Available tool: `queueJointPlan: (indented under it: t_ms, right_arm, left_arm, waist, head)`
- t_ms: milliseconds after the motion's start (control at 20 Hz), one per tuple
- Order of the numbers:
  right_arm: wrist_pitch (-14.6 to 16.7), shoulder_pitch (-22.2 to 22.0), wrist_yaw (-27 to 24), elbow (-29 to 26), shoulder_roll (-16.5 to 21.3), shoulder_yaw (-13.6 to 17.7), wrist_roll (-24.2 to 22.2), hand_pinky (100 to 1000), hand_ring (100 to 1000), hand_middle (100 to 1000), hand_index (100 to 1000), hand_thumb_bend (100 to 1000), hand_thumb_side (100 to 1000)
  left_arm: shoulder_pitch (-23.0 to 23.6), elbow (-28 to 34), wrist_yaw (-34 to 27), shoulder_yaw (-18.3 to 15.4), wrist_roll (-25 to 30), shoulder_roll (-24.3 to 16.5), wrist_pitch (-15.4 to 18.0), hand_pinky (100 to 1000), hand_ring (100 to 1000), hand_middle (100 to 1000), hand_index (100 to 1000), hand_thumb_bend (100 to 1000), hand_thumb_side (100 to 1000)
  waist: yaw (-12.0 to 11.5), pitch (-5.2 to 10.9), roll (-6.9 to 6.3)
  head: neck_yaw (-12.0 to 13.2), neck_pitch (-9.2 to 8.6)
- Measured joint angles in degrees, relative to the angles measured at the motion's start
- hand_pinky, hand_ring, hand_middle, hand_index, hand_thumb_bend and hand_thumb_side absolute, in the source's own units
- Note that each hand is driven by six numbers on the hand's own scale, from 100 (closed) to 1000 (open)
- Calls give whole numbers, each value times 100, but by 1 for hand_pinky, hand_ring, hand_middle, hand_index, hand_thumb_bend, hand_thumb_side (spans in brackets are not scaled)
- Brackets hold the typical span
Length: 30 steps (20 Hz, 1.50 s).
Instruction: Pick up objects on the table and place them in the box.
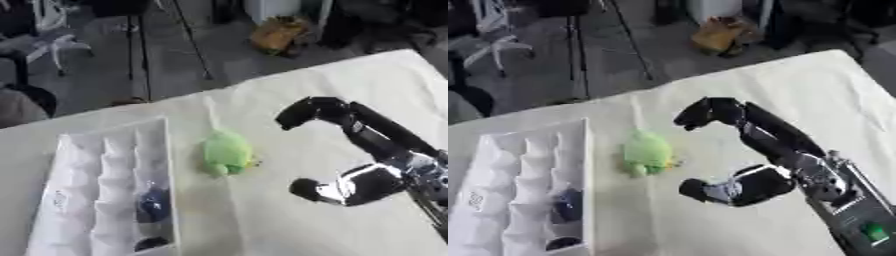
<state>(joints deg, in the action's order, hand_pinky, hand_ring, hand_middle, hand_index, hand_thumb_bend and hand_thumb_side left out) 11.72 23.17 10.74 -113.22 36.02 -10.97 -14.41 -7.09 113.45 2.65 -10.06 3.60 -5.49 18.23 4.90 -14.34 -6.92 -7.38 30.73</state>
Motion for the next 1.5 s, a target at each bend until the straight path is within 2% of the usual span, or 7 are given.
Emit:
queueJointPlan:
  t_ms: [700,950,1200,1500]
  right_arm:
    - [-30,10,-11,0,1,1,-1,760,737,769,843,584,503]
    - [-32,140,-36,0,84,-1,-3,764,736,776,851,574,505]
    - [-124,417,-175,0,399,-49,-58,766,741,787,859,571,509]
    - [-486,1113,-230,136,771,-231,-171,760,741,786,860,566,512]
  left_arm:
    - [-4,0,1,0,-1,0,0,1000,902,806,761,749,579]
    - [-4,0,10,0,-1,0,0,1000,902,805,761,748,580]
    - [-4,0,11,7,8,0,-3,1000,903,806,761,747,582]
    - [-3,0,-16,87,96,-2,-7,1000,904,806,761,747,583]
  waist:
    - [-30,0,1]
    - [-51,0,25]
    - [-136,0,34]
    - [-394,0,119]
  head:
    - [-24,0]
    - [-41,0]
    - [-104,0]
    - [-295,-1]
